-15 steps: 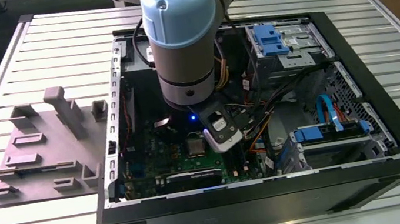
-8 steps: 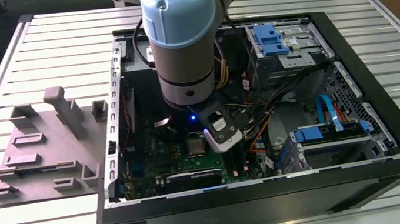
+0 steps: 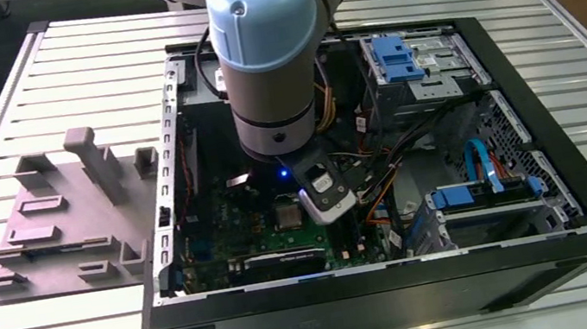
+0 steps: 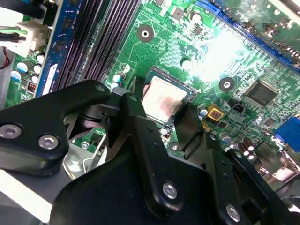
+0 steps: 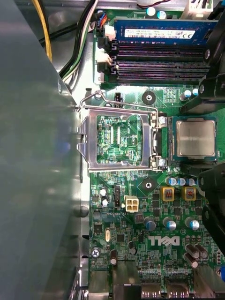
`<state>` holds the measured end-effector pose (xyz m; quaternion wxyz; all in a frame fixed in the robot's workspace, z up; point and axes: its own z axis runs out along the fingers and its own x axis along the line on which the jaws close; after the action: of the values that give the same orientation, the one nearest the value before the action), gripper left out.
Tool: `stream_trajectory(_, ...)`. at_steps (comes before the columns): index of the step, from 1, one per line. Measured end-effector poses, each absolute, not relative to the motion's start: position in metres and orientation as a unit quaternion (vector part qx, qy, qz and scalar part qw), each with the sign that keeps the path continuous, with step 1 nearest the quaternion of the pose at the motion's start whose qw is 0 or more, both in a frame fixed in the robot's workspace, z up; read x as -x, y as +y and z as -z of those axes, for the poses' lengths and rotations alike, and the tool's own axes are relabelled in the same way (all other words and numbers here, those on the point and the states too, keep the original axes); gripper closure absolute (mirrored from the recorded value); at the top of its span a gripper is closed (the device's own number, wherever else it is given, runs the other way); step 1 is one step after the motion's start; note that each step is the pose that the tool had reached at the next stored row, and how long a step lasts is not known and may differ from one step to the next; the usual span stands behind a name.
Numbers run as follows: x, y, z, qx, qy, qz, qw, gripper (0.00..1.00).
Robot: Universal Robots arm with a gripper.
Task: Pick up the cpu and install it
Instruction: 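Place the cpu into insertion slot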
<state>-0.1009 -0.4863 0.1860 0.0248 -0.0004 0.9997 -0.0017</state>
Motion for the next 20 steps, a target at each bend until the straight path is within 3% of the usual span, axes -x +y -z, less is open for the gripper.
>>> stream_trajectory(20, 0.1040, -0.4863, -0.1915, 0.000, 1.000, -0.006, 0.029, 0.46)
